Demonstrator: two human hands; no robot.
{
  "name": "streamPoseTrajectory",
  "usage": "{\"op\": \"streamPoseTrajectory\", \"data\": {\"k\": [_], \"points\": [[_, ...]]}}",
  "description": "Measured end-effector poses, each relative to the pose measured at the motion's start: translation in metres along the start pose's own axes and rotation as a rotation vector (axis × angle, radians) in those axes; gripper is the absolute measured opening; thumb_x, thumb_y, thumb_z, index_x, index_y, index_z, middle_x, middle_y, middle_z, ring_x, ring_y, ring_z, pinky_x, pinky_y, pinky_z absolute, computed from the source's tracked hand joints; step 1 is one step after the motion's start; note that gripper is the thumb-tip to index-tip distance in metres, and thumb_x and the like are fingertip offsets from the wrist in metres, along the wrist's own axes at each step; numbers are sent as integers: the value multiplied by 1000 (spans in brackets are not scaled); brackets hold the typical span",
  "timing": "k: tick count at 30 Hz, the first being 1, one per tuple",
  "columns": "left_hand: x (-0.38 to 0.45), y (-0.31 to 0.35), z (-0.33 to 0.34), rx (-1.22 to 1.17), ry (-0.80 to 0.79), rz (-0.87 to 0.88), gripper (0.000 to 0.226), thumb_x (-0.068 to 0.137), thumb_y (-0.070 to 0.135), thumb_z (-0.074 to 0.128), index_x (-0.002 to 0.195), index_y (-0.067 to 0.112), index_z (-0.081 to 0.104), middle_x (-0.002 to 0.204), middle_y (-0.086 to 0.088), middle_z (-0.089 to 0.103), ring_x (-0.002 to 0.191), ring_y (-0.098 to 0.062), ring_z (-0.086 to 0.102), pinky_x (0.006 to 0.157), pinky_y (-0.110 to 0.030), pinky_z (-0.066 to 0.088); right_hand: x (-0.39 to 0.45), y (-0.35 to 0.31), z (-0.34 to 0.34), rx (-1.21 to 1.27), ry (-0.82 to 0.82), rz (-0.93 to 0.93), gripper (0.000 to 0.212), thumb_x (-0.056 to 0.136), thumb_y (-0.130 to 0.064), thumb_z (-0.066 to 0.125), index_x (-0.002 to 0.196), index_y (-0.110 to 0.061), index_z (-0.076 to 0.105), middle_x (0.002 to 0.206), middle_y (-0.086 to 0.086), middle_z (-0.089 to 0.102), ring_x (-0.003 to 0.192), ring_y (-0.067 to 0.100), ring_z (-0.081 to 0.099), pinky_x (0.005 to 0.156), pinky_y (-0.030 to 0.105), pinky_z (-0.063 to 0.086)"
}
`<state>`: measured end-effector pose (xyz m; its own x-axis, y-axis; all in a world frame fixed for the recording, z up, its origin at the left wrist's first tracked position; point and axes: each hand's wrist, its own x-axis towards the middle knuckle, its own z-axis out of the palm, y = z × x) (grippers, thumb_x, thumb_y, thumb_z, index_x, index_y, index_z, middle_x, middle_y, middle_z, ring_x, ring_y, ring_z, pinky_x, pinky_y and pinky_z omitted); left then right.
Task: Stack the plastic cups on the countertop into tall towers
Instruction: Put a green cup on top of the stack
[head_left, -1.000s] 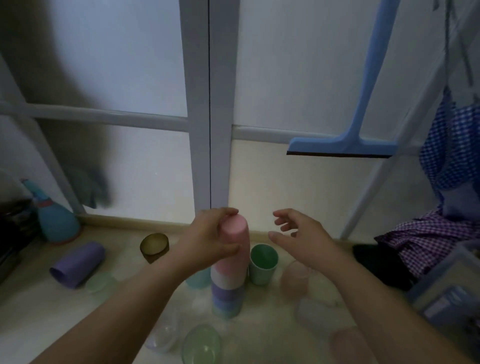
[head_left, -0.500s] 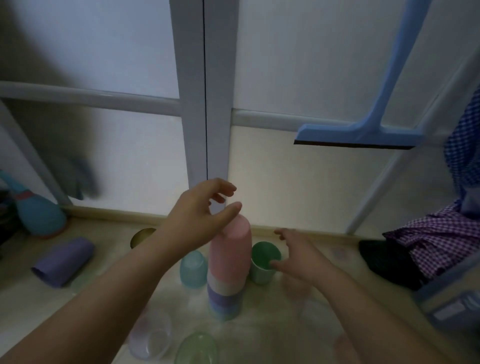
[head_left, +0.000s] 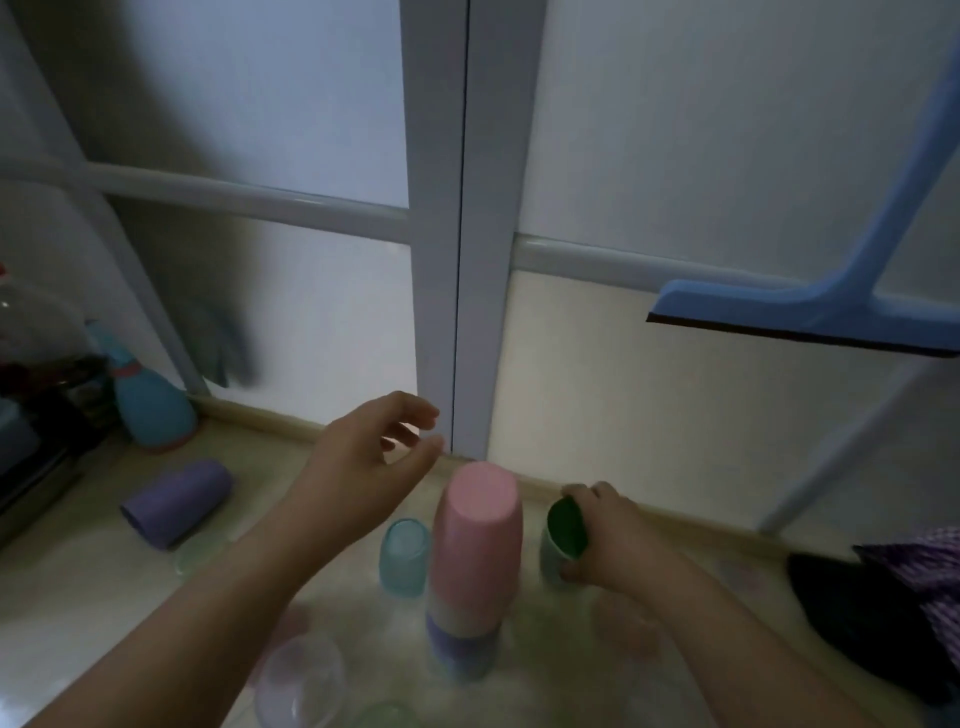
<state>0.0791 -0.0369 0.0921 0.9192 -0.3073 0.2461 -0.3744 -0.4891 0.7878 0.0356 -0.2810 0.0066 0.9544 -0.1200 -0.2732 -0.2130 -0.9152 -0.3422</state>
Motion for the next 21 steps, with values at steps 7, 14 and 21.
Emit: {"op": "streamPoseTrajectory", "data": {"k": [7,14,21], "points": [[5,36,-2,9,-31,124,18,84,26,60,99,31,53,95,22,55,85,4,56,70,-10,42,-51,-38,-104,217,321,-111,90,63,-34,80,138,-34,30,132,-3,41,117,16,43,100,35,42],[-2,69,-18,-53,-95,202,65,72,38,71,127,32,36,122,13,47,104,-2,51,90,-27,47,-102,-90,-153,642,499,-223,68,64,-38,79,122,-38,44,117,-12,54,97,11,58,71,26,50],[-16,60,-37,-278,-147,113,66,58,37,83,113,39,47,112,5,58,92,-12,63,76,-30,58,-105,-101,-125,867,313,-188,69,60,-44,81,120,-25,52,112,-1,65,96,18,67,83,39,56]]}}
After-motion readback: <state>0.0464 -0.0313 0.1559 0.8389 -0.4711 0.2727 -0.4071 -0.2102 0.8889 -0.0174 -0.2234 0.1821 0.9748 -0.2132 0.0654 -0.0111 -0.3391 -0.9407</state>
